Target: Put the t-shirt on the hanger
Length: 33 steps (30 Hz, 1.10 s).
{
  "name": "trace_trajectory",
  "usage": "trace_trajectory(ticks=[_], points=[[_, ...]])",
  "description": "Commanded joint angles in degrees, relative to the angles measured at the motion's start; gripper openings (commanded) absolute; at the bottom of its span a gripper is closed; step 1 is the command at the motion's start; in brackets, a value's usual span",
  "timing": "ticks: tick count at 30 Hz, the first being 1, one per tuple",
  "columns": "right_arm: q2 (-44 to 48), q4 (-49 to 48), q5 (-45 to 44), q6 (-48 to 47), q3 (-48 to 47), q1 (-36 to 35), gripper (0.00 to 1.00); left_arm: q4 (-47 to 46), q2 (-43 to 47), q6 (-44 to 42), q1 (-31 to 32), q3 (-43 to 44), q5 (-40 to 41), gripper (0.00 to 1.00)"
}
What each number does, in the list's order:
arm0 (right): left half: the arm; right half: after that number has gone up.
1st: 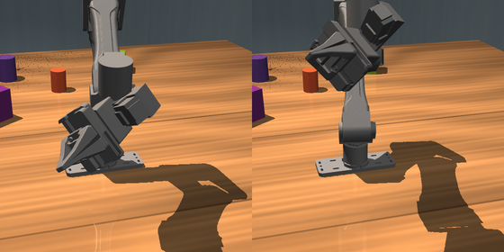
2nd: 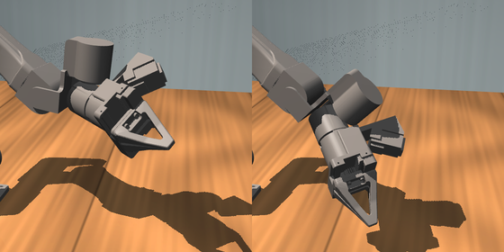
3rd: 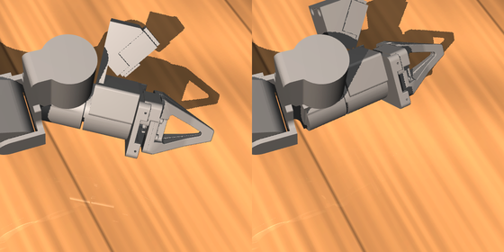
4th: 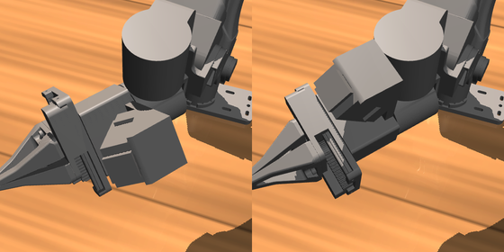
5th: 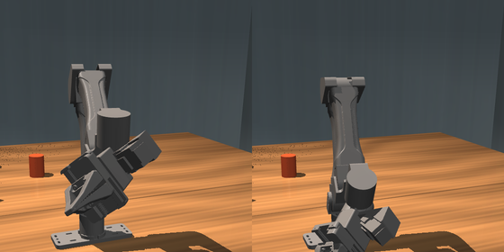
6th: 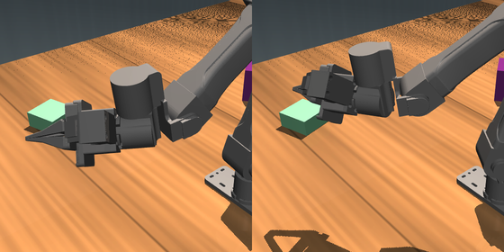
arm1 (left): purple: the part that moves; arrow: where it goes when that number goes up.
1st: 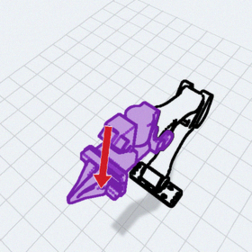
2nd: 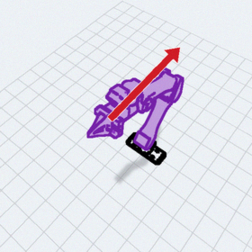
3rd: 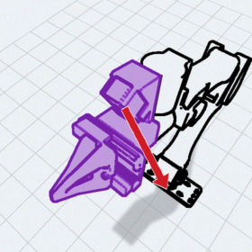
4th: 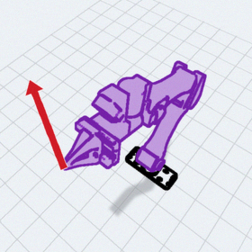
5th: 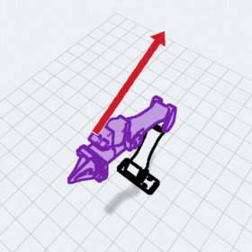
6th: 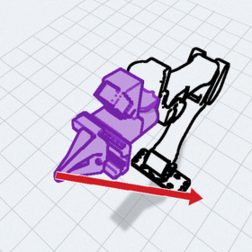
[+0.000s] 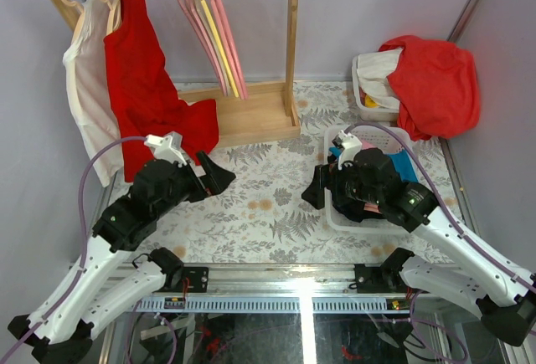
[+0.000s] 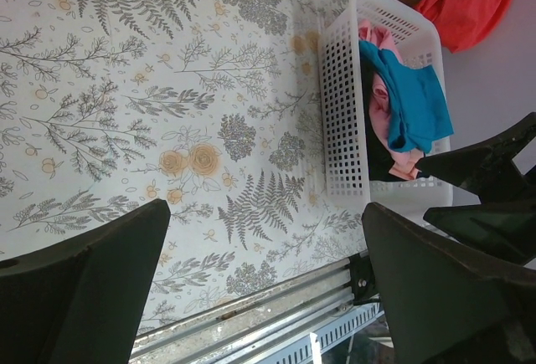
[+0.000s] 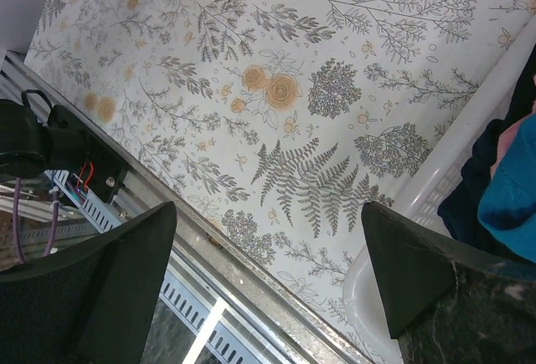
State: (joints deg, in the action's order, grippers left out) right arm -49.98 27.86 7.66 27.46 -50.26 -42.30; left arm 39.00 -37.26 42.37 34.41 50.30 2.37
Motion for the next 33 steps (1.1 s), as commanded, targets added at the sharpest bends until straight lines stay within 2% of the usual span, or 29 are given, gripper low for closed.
trace_trajectory(ticks=[1, 12, 20, 33], points=[[0.7, -2.2, 1.5, -0.5, -0.6, 0.3, 0.99, -2.2, 0.3, -0.4, 0.2, 1.7, 0.8, 1.00], [3.0, 0.6, 2.2, 0.1, 0.4, 0.3, 0.99, -2.6, 1.7, 1.5, 0.2, -1.2, 1.4, 1.00], [3.2, 2.0, 4.3, 0.5, 0.3, 0.3, 0.99, -1.3, 5.3, 3.5, 0.2, -3.7, 4.8, 1.00], [4.2, 7.2, 6.8, -1.1, -3.4, 0.3, 0.99, 0.2, 4.2, 4.5, 0.3, -2.1, 2.4, 1.00]])
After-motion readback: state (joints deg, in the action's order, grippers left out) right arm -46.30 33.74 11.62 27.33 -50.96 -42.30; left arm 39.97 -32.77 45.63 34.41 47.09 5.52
